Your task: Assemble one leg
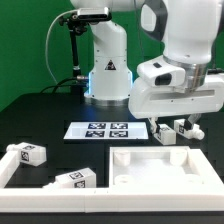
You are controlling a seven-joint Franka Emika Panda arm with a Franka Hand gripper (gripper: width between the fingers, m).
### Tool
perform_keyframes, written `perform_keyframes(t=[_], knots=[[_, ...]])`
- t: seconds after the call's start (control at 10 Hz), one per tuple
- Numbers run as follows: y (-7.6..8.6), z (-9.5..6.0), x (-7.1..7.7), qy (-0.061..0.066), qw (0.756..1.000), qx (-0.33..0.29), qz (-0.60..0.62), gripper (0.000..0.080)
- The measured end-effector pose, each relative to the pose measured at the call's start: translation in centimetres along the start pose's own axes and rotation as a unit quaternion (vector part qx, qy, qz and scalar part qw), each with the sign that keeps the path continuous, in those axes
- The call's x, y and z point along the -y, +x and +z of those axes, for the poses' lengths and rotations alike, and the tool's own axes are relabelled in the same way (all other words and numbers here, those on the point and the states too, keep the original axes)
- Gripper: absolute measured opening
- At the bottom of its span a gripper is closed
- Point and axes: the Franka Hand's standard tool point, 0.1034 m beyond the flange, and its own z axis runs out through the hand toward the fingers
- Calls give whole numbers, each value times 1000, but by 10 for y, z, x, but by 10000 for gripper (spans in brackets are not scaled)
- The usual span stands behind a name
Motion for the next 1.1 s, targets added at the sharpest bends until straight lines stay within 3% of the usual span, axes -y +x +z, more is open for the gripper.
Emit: perform_keyframes(t=[0.3, 0.6, 0.7, 1.1], knots=[[-2, -3, 2, -8, 994, 112, 15, 648], [-9, 5, 1, -12, 978, 208, 17, 648], [-13, 14, 4, -14, 969, 243, 34, 648], [-10, 19, 6, -9, 968, 248, 38, 648]])
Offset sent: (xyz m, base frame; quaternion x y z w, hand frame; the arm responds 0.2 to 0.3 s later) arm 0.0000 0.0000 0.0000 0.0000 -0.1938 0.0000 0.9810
